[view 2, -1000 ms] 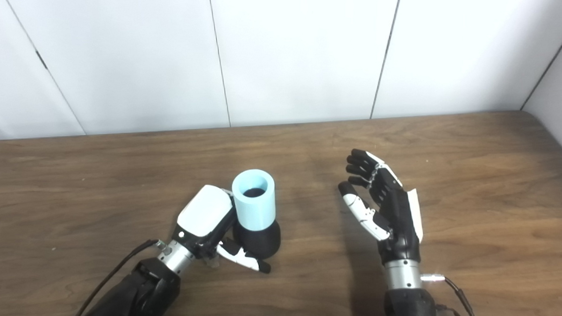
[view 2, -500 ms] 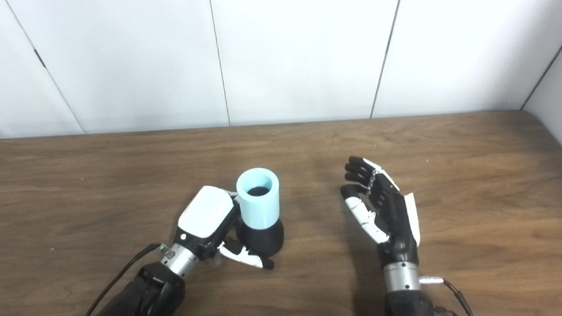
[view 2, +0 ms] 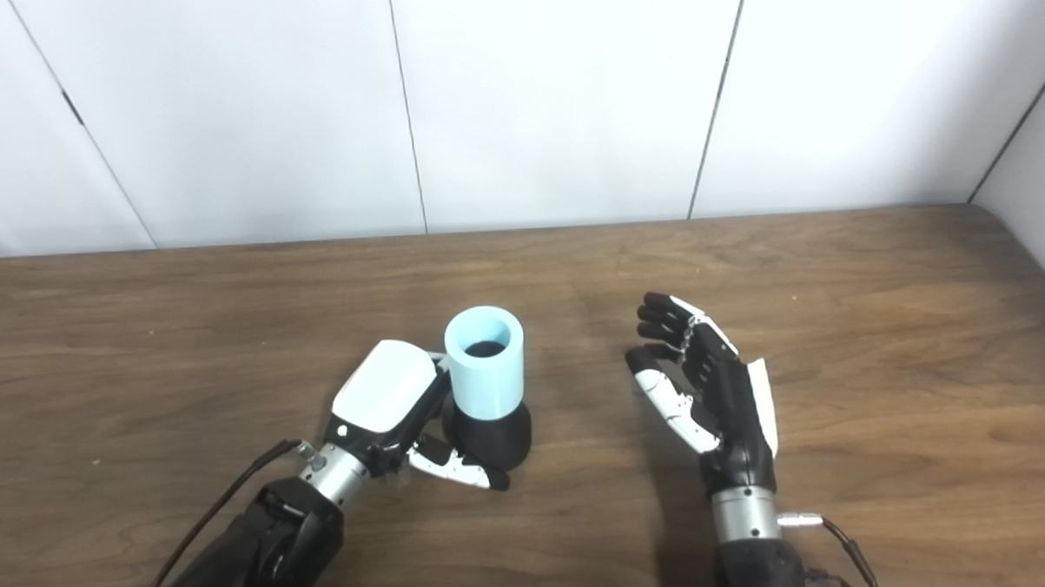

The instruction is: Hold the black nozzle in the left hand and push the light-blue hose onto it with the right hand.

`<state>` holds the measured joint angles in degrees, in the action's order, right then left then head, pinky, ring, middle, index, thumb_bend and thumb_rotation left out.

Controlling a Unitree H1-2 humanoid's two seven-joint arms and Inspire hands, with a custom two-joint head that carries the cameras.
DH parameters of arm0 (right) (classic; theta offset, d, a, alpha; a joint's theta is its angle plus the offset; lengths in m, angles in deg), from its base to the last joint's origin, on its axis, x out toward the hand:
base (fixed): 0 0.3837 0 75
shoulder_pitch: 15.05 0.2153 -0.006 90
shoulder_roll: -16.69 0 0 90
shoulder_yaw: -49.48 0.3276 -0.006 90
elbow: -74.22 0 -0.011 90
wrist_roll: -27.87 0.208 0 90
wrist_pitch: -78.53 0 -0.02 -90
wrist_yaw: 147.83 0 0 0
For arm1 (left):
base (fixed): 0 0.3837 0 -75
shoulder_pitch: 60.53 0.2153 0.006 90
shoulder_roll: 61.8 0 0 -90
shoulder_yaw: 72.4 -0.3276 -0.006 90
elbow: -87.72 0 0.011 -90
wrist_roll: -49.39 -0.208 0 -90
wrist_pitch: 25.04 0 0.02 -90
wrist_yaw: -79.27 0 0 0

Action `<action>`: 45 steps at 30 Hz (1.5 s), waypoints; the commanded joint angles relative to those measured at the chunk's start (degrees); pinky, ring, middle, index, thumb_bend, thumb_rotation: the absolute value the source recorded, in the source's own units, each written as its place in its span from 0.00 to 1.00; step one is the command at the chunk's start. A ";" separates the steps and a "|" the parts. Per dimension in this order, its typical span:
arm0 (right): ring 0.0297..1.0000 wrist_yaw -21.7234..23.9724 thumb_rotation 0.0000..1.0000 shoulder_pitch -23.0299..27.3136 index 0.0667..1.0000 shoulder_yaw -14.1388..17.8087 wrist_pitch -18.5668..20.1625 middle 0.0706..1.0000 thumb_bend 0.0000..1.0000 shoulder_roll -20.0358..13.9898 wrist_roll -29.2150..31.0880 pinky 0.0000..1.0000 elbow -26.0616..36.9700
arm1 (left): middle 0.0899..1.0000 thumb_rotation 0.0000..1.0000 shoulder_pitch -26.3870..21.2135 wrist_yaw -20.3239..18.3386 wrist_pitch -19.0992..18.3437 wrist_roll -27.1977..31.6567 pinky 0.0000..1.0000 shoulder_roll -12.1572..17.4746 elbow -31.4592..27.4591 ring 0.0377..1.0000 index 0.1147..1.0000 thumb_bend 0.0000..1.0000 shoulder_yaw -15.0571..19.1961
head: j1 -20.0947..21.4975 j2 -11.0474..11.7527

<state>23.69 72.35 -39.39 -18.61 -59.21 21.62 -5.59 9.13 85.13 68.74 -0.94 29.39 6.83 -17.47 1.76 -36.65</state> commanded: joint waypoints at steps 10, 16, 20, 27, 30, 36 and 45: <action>0.74 1.08 0.55 1.68 0.73 0.34 -0.62 0.74 0.56 0.31 1.05 0.68 1.50 | 1.00 0.48 4.11 -24.96 -6.75 18.77 1.00 4.66 -5.70 1.00 1.00 1.00 5.77 | -0.33 0.08; 0.74 1.52 0.58 1.91 0.73 0.56 -0.22 0.74 0.63 0.13 0.93 0.68 1.22 | 1.00 0.45 5.01 -28.71 -10.99 20.64 1.00 7.35 -10.78 1.00 1.00 1.00 8.36 | -0.70 0.34; 0.74 1.82 0.56 1.95 0.73 0.62 -0.06 0.74 0.61 0.04 0.88 0.68 1.20 | 1.00 0.44 5.64 -29.10 -12.06 20.74 1.00 8.79 -11.94 1.00 1.00 1.00 10.18 | -0.82 0.45; 0.75 2.70 0.56 1.83 0.74 0.50 0.96 0.75 0.63 -0.09 1.45 0.69 1.79 | 1.00 0.40 6.08 -33.69 -15.43 19.70 1.00 12.31 -13.36 1.00 1.00 1.00 11.08 | -1.13 0.35; 0.75 2.88 0.56 1.88 0.74 0.51 1.25 0.75 0.64 -0.02 1.35 0.69 1.88 | 1.00 0.39 7.21 -33.99 -16.23 20.21 1.00 13.33 -14.00 1.00 1.00 1.00 12.42 | -1.38 0.43; 0.75 2.93 0.57 2.18 0.74 0.52 1.33 0.75 0.63 0.25 1.24 0.69 1.31 | 1.00 0.43 12.20 -27.97 -13.14 27.83 1.00 13.23 -13.50 1.00 1.00 1.00 22.77 | -1.47 0.74; 0.75 1.44 0.57 3.41 0.73 1.78 0.60 0.74 0.51 0.38 0.37 0.70 -1.21 | 1.00 0.69 18.15 -21.17 -4.89 44.28 0.92 6.95 -13.67 0.98 1.00 0.83 36.97 | -1.85 1.35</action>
<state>26.13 74.04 -38.35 -16.50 -58.78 22.18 -7.70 25.77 61.28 63.50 41.16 37.42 -8.36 17.19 -0.09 -35.25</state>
